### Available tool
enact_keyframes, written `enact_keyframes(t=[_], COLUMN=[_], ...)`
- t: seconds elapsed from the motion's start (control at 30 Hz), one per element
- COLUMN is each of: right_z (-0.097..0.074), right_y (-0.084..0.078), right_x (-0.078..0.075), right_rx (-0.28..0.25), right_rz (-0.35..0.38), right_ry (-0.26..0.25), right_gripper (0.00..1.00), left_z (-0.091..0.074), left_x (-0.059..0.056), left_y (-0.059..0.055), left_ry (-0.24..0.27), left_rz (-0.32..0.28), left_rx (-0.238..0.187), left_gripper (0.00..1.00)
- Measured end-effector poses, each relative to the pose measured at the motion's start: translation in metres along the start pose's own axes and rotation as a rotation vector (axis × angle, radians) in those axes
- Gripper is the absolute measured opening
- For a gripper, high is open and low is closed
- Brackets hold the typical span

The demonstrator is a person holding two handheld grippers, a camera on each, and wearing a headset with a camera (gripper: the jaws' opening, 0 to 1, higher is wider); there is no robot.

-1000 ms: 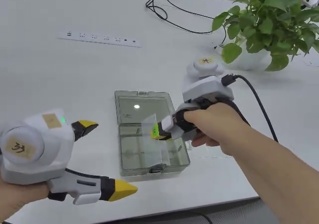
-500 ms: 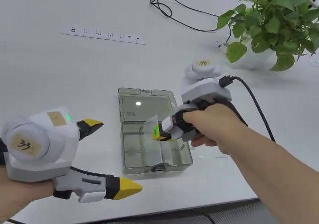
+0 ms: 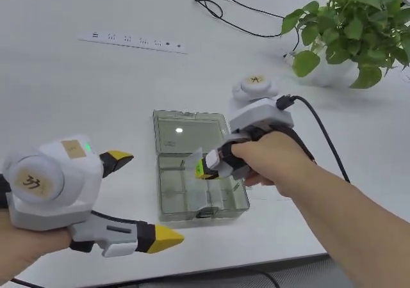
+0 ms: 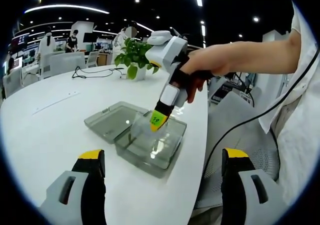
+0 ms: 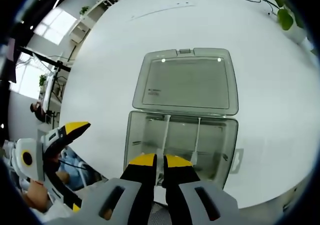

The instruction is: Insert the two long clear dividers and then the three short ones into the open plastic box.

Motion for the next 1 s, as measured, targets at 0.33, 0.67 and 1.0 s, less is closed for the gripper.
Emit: enact_keyframes(t=[0.33,0.67,1.0], right_z=[-0.0004,0.0002,-0.0009], right_y=[0.0048,0.0062,0.0068], right_x=[0.0024,0.0026,0.0015], right_rx=[-0.001,-0.014,-0.019], right_rz=[-0.073,-0.101,-0.114], right_ry=[-0.025,-0.029,-0.039], right_gripper=[0.07,0.07,0.07], left_z=[0.0006,0.0018,0.0000], left_x=[0.0010,0.0017,0.0031], left_y=[-0.0006,-0.0012,-0.0022], left_ry=[0.003,0.002,0.011], left_rz=[-0.007,-0.011,-0.015], left_rx=[0.000,-0.001,0.004], left_gripper=[0.99,0.99,0.99])
Point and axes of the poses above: the centre of the closed fingertips' face, and the gripper's own axes: z roughly forward along the fingers, x roughly to its left, y roughly out of its top, the point moved 6 cm from there along -z, roughly backward along the fingers, and after that the axes turned 9 degrees about -x, right-handed, at the moved point
